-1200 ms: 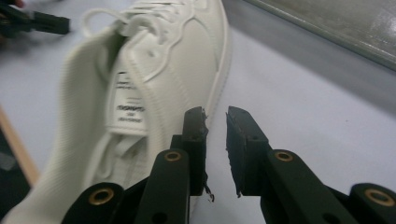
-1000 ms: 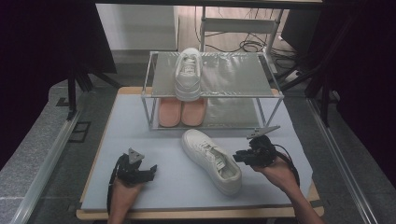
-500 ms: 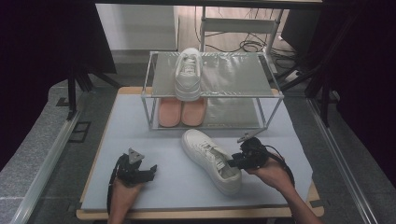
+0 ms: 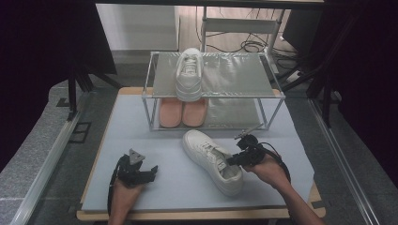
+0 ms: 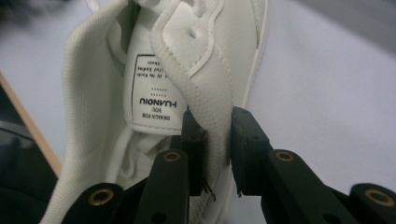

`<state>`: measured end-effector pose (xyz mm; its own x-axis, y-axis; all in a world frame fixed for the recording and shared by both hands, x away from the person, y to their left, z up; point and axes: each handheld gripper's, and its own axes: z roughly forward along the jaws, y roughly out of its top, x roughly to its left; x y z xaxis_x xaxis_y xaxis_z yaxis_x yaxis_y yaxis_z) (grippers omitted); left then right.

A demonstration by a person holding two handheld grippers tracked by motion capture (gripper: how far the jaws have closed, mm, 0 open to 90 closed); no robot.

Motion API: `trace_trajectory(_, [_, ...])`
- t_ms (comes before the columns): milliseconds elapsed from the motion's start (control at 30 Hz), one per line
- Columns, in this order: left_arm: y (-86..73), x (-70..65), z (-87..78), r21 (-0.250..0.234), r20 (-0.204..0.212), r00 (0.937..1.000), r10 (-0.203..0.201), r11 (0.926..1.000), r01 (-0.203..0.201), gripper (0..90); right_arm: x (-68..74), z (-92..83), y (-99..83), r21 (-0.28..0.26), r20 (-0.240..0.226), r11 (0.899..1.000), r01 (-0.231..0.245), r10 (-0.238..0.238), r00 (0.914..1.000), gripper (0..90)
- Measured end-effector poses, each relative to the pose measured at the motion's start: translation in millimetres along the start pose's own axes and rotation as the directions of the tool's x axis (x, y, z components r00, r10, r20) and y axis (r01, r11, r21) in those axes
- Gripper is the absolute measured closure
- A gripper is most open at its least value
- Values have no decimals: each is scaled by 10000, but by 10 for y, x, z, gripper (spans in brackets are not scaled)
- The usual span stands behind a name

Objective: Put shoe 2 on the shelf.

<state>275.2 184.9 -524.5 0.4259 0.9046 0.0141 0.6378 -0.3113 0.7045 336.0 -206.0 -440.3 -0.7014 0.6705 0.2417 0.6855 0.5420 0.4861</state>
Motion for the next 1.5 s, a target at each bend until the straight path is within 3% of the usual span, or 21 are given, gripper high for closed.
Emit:
trace_trajectory(100, [0,2,0,5,0,10000,1,10000,-1,164,-52,-11,-1,-46,-404,9993,-368,366,9985,775])
trace_trajectory(133, [1,2,0,5,-2,10000,8,10000,-8,164,-98,-28,-4,-74,-825,9974,-715,706,9941,775])
trace_trajectory(167, [1,2,0,5,-2,10000,8,10000,-8,164,-98,-28,-4,-74,-825,9974,-715,706,9941,775])
trace_trajectory(200, [0,1,0,7,1,10000,-8,10000,8,164,-135,-50,-10,-142,-1135,9946,-1023,1001,9885,776])
trace_trajectory(300, [0,1,0,8,-1,10000,-6,10000,6,164,-167,-73,-19,-224,-1359,9925,-1204,1163,9839,782])
trace_trajectory(400, [1,1,1,8,1,10000,-11,10000,11,164,-243,-126,-52,-355,-1908,9819,-1859,1760,9657,792])
trace_trajectory(433, [1,1,1,8,1,10000,-11,10000,11,164,-243,-126,-52,-355,-1908,9819,-1859,1760,9657,792])
trace_trajectory(467, [1,3,0,12,1,10000,4,10000,-4,164,-273,-150,-72,-390,-2286,9756,-2161,2018,9524,799])
trace_trajectory(500, [1,3,0,12,1,10000,4,10000,-4,164,-273,-150,-72,-390,-2286,9756,-2161,2018,9524,799])
trace_trajectory(533, [1,1,1,10,1,10000,-10,10000,10,164,-291,-177,-90,-417,-2669,9700,-2396,2203,9382,800])
trace_trajectory(833, [1,2,0,18,6,10000,-7,10000,7,164,-308,-371,-92,-792,-3143,9598,-2694,2324,9204,800])
trace_trajectory(1067, [2,3,3,-6,13,10000,8,10000,-8,164,-358,-616,-81,-1320,-3425,9413,-3107,2509,9054,798])
trace_trajectory(1233, [2,3,1,7,5,10000,22,10000,-22,164,-389,-735,-76,-1463,-3578,9320,-3317,2628,8961,797])
trace_trajectory(1500, [1,-1,5,-37,-2,10000,-28,10000,28,164,-468,-982,-94,-1823,-3762,9082,-3767,2895,8802,797])
